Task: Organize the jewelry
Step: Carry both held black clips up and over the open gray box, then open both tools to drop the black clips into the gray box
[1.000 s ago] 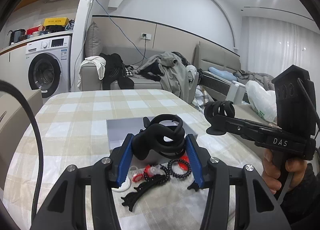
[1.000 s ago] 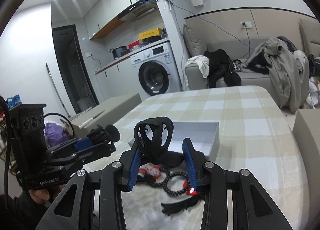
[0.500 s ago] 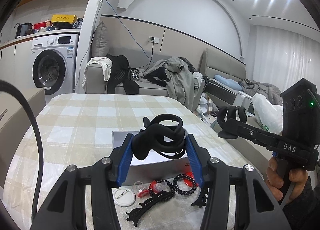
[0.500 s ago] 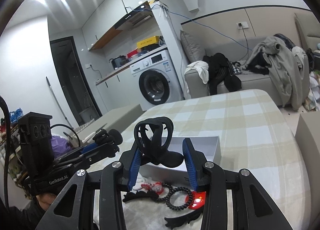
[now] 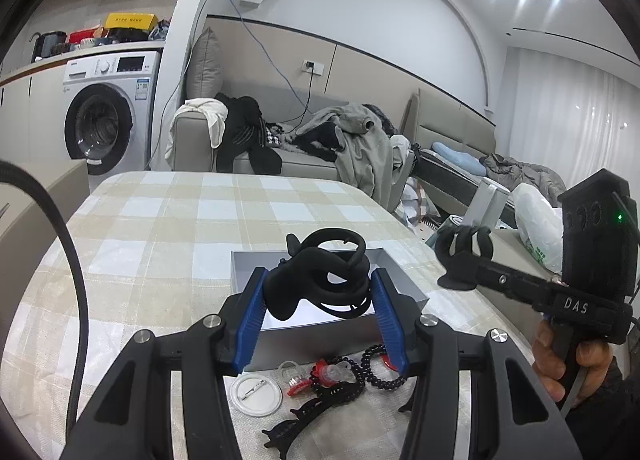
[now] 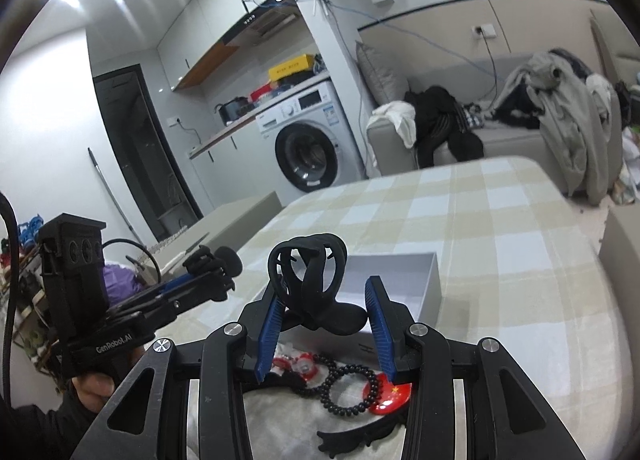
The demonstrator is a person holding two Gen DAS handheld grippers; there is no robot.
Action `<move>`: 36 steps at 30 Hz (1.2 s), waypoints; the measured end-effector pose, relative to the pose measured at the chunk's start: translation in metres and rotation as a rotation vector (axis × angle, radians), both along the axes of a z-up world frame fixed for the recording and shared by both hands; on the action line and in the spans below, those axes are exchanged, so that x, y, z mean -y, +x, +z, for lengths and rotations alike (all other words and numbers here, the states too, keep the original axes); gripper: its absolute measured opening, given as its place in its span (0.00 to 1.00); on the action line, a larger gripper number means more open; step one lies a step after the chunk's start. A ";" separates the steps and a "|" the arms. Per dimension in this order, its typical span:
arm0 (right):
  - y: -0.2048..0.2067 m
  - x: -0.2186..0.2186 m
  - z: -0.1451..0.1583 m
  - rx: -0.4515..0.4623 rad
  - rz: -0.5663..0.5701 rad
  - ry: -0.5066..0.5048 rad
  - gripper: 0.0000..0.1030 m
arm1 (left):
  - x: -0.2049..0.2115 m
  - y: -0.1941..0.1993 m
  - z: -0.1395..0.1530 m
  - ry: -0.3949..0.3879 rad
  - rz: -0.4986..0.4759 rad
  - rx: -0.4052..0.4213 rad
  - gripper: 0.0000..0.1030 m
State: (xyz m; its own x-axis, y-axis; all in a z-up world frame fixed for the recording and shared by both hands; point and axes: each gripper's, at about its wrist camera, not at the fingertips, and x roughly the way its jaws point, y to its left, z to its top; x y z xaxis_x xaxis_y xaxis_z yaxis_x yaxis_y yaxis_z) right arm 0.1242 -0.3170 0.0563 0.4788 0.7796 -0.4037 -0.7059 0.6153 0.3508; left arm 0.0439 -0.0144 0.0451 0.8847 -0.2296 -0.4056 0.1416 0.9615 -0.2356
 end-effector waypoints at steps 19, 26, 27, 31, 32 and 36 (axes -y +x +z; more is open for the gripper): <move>0.033 -0.017 -0.013 -0.061 -0.081 -0.031 0.39 | -0.001 0.031 -0.019 0.015 0.024 -0.113 0.44; 0.038 -0.024 -0.018 -0.088 -0.079 -0.049 0.43 | 0.003 0.034 -0.017 0.027 -0.008 -0.130 0.45; 0.038 -0.024 -0.018 -0.085 -0.083 -0.049 0.44 | 0.004 0.034 -0.017 0.034 -0.008 -0.133 0.47; 0.037 -0.019 -0.017 -0.084 -0.087 -0.033 0.45 | 0.006 0.030 -0.014 0.040 -0.009 -0.149 0.79; 0.036 -0.017 -0.016 -0.085 -0.086 -0.027 0.46 | 0.006 0.028 -0.013 0.045 -0.007 -0.143 0.82; 0.031 -0.011 -0.014 -0.073 -0.088 -0.034 0.64 | 0.001 0.020 -0.012 0.032 0.010 -0.136 0.95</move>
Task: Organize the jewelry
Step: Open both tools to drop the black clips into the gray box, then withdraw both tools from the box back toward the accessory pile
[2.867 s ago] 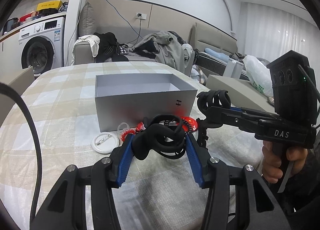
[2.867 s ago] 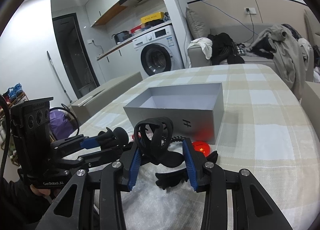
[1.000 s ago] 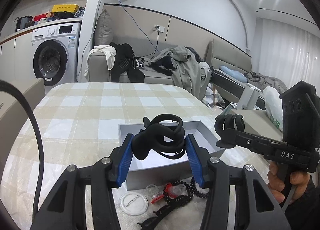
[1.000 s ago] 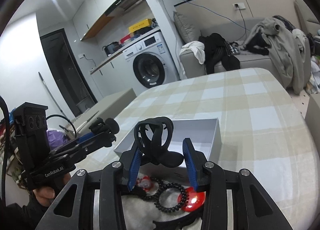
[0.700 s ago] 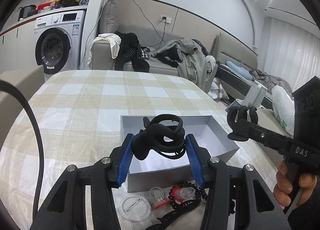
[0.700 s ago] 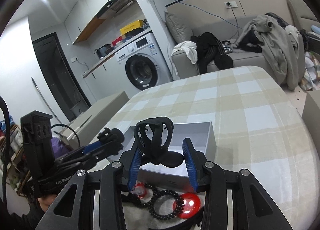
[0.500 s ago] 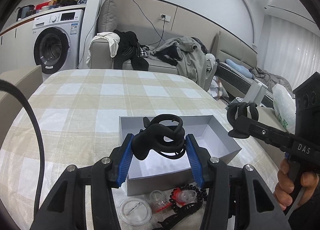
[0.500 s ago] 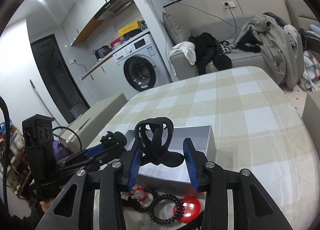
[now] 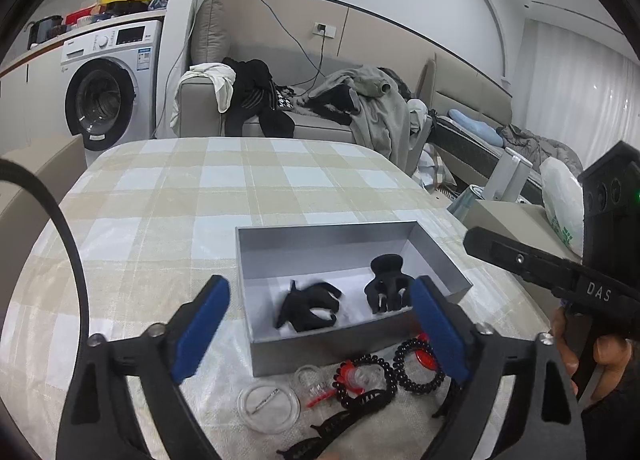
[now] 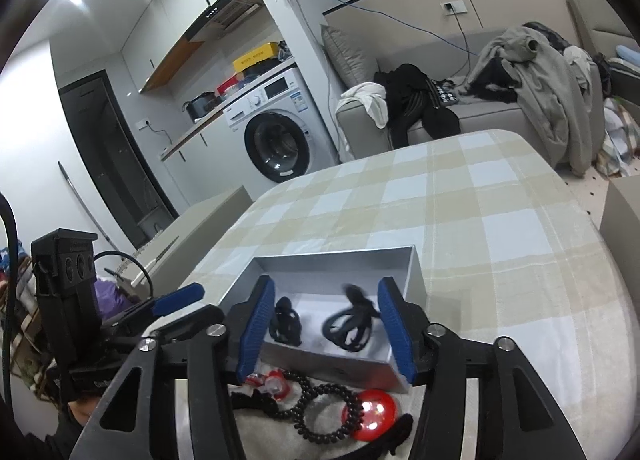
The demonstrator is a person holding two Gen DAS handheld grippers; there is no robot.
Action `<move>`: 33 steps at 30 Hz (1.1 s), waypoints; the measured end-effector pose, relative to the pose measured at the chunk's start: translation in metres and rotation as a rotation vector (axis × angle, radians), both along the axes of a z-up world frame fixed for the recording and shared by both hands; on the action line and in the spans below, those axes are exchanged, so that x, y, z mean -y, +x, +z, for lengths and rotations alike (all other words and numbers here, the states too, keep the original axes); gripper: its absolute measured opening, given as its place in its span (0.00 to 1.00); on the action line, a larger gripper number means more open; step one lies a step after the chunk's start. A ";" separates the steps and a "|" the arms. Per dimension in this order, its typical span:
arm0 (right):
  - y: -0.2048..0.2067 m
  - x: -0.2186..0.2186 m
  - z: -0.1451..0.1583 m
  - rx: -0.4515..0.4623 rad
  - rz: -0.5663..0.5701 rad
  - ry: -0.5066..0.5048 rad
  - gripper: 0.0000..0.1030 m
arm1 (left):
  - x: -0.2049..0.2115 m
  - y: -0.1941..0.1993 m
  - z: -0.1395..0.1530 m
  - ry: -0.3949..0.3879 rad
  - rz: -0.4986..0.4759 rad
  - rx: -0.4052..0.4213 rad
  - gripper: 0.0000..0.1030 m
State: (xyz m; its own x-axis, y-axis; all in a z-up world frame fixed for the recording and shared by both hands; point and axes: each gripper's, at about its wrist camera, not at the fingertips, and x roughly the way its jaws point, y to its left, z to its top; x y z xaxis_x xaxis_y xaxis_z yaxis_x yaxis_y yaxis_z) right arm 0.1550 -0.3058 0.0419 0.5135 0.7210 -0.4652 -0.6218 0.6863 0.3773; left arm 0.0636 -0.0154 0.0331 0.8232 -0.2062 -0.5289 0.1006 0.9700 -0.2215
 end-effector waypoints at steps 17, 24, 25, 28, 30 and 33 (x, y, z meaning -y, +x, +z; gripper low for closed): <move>-0.045 0.014 -0.039 -0.031 0.002 -0.232 1.00 | -0.005 -0.032 -0.029 0.022 0.026 -0.023 0.99; -0.056 0.013 -0.059 -0.067 0.004 -0.304 1.00 | -0.001 -0.038 -0.031 0.040 0.002 -0.029 0.99; -0.057 0.012 -0.061 -0.070 0.010 -0.308 1.00 | 0.000 -0.039 -0.032 0.047 -0.001 -0.032 0.99; -0.061 0.008 -0.066 -0.066 0.035 -0.333 1.00 | -0.001 -0.044 -0.032 0.049 0.004 -0.034 0.99; -0.062 0.007 -0.067 -0.058 0.034 -0.342 1.00 | -0.002 -0.048 -0.033 0.036 0.008 -0.035 0.99; -0.061 0.004 -0.068 -0.051 0.033 -0.357 1.00 | -0.004 -0.048 -0.034 0.025 0.014 -0.031 0.99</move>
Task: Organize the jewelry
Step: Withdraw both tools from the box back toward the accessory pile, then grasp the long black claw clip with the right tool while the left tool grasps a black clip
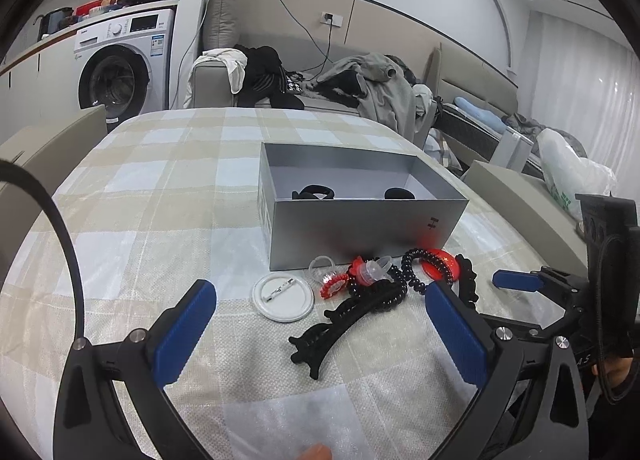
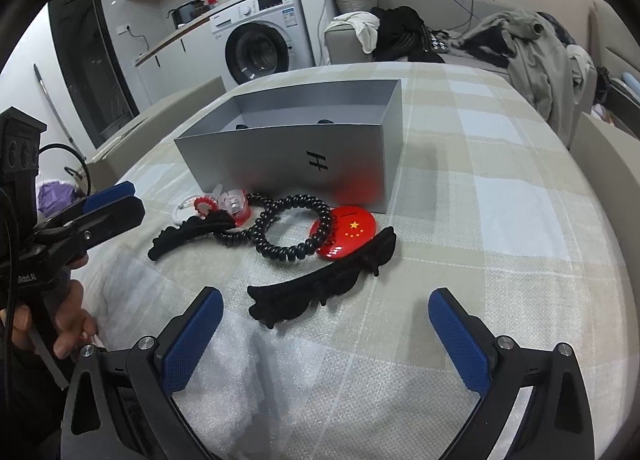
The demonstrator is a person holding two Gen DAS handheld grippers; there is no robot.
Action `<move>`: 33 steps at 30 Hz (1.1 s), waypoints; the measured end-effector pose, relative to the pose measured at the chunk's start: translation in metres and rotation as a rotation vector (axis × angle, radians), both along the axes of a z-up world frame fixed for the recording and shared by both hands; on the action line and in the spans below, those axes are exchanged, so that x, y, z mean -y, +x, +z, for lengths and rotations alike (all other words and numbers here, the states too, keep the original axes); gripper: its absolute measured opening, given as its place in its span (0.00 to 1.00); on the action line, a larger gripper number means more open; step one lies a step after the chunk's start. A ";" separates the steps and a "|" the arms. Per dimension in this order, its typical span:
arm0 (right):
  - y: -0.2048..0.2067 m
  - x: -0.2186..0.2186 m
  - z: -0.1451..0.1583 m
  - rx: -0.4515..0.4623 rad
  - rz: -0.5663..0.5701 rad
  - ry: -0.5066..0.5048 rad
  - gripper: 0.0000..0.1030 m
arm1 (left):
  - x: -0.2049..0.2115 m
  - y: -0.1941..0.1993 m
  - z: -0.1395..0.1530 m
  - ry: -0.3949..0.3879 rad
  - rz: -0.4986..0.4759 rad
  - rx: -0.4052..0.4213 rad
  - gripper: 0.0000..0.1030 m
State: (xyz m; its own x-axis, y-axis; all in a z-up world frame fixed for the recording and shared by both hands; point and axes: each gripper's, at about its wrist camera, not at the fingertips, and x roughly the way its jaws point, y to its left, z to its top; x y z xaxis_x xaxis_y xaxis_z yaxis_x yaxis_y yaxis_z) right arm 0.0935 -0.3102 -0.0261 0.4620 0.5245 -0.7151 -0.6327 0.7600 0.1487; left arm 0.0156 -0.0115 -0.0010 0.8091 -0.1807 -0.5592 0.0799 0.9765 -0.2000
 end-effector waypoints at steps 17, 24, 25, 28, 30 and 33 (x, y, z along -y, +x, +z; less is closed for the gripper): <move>-0.015 -0.024 -0.008 0.123 0.080 -0.149 0.87 | 0.001 0.001 -0.001 0.011 0.006 0.001 0.99; -0.011 -0.018 -0.007 0.112 0.060 -0.138 0.83 | -0.001 0.002 -0.002 0.005 0.005 -0.007 0.99; -0.011 -0.019 -0.007 0.112 0.061 -0.138 0.82 | -0.001 0.002 -0.002 0.006 0.005 -0.007 0.99; -0.012 -0.020 -0.007 0.121 0.068 -0.139 0.76 | -0.001 0.002 -0.001 0.008 0.002 -0.008 0.99; -0.013 -0.021 -0.006 0.125 0.075 -0.134 0.69 | 0.000 0.001 -0.001 0.010 0.004 -0.006 0.99; -0.012 -0.015 -0.004 0.106 0.084 -0.090 0.69 | 0.000 0.001 -0.001 0.012 0.004 -0.009 0.99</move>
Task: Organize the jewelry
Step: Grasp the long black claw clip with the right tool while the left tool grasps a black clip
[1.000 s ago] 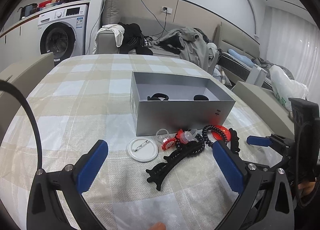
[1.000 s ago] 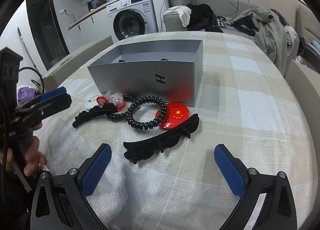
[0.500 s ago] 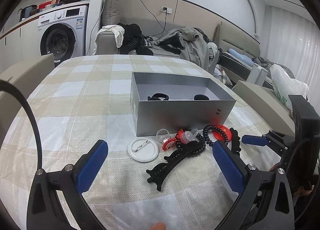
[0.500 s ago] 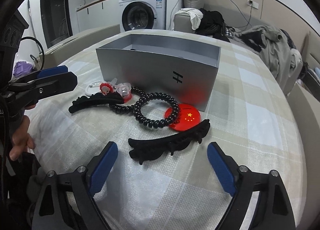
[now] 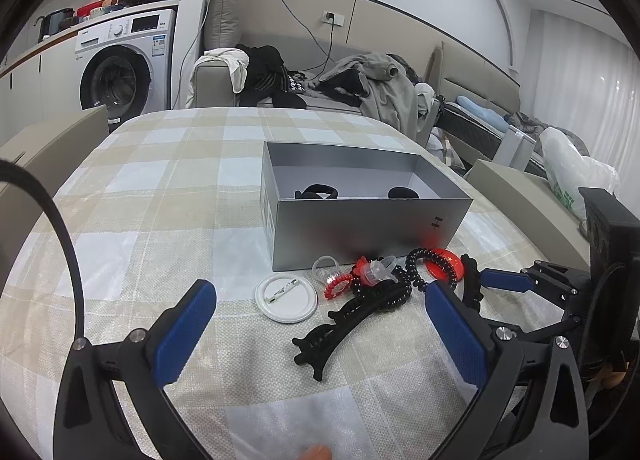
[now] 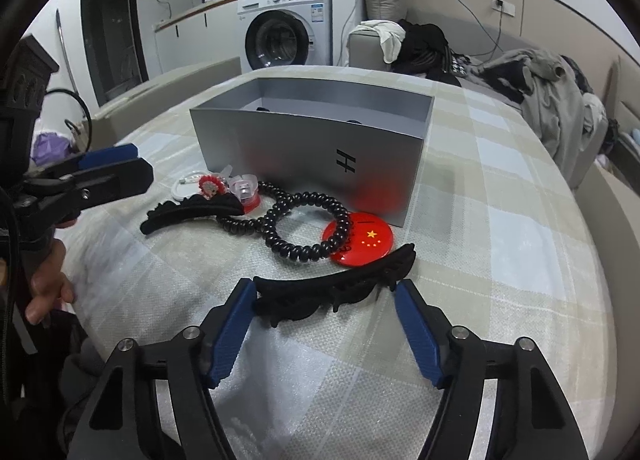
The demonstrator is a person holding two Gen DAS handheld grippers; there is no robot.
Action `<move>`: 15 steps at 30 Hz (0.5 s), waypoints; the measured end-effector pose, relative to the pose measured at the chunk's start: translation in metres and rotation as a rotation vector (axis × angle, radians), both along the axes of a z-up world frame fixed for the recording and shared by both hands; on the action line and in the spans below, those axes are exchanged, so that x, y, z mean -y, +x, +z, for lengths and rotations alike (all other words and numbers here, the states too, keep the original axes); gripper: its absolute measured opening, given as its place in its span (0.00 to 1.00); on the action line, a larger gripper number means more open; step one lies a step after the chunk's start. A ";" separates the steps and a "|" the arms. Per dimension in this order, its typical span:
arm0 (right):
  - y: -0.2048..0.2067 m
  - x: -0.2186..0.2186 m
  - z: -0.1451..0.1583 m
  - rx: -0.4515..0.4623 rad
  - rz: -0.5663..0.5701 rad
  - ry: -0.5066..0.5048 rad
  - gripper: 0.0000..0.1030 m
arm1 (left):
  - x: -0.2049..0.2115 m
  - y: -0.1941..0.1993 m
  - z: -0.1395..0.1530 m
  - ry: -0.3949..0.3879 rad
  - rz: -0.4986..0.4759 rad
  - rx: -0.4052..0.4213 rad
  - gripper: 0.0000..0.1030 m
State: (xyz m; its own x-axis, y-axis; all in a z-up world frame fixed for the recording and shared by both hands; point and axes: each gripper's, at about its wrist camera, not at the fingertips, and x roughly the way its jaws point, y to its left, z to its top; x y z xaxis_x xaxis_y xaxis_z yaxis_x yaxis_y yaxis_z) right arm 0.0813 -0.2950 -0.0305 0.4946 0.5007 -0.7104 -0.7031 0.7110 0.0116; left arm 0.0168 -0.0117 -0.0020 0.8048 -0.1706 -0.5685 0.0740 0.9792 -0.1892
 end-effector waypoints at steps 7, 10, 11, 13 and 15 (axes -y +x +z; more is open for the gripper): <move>-0.005 0.013 0.005 -0.025 0.011 0.081 0.69 | 0.001 0.001 0.001 0.002 -0.001 0.000 0.99; -0.010 0.012 0.009 -0.009 0.021 0.097 0.69 | 0.001 0.001 0.001 0.005 0.002 0.001 0.99; -0.010 0.012 0.010 -0.005 0.026 0.103 0.69 | 0.002 0.001 0.001 0.008 0.003 -0.002 0.99; -0.013 0.013 0.012 0.009 0.038 0.112 0.69 | 0.004 0.000 0.000 0.016 0.008 -0.011 0.99; -0.016 0.012 0.014 0.019 0.042 0.121 0.69 | 0.008 -0.001 0.000 0.032 0.006 -0.011 0.99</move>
State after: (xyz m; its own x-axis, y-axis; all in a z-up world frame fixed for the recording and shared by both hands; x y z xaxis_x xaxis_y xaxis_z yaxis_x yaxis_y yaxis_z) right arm 0.0657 -0.3073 -0.0169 0.4842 0.6030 -0.6341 -0.7329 0.6753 0.0825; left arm 0.0157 -0.0198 -0.0024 0.7991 -0.1474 -0.5828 0.0664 0.9852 -0.1582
